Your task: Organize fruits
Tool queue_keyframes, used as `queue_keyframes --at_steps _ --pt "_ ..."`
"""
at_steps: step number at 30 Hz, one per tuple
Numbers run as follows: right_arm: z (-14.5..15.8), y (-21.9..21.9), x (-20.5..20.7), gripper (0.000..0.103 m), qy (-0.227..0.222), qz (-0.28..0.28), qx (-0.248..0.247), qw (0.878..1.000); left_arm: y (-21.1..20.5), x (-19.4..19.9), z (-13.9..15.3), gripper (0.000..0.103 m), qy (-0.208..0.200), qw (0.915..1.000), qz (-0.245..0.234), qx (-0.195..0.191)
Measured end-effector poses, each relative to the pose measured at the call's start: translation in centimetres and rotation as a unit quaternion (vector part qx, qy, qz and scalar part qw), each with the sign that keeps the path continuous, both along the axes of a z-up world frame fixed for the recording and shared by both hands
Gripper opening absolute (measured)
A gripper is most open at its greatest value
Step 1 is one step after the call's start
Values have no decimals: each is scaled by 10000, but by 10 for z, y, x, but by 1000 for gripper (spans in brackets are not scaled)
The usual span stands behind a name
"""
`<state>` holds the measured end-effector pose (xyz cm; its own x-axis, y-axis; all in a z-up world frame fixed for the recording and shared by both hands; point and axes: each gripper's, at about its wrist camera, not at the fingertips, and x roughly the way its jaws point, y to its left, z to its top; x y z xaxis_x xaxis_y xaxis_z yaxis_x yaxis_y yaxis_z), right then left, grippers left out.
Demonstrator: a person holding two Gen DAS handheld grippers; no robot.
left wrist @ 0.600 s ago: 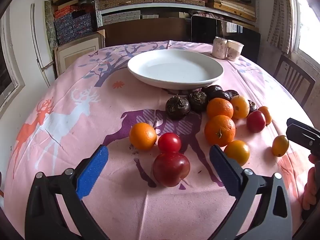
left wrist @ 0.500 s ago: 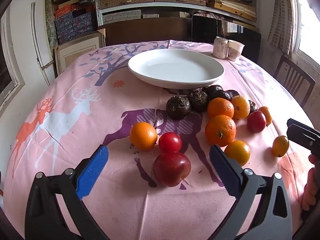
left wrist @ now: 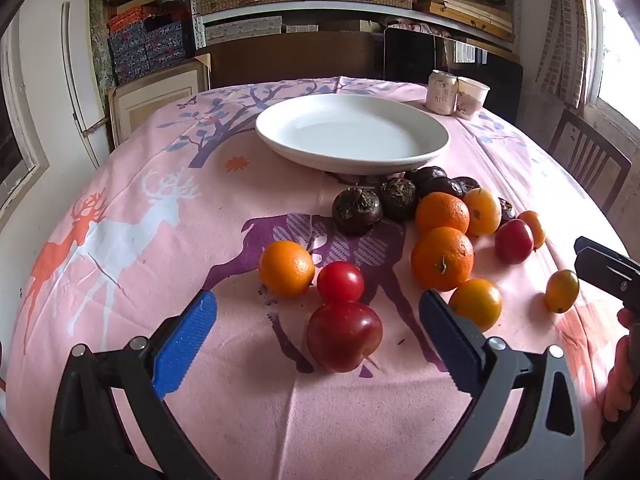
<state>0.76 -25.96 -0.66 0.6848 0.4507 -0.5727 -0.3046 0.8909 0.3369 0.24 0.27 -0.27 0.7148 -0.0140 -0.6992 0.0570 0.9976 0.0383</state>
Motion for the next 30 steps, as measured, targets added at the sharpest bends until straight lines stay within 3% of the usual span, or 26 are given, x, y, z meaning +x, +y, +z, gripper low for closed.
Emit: queue_keyframes --at_steps 30 --pt "-1 1 1 100 33 2 15 10000 0 2 -7 99 89 10000 9 9"
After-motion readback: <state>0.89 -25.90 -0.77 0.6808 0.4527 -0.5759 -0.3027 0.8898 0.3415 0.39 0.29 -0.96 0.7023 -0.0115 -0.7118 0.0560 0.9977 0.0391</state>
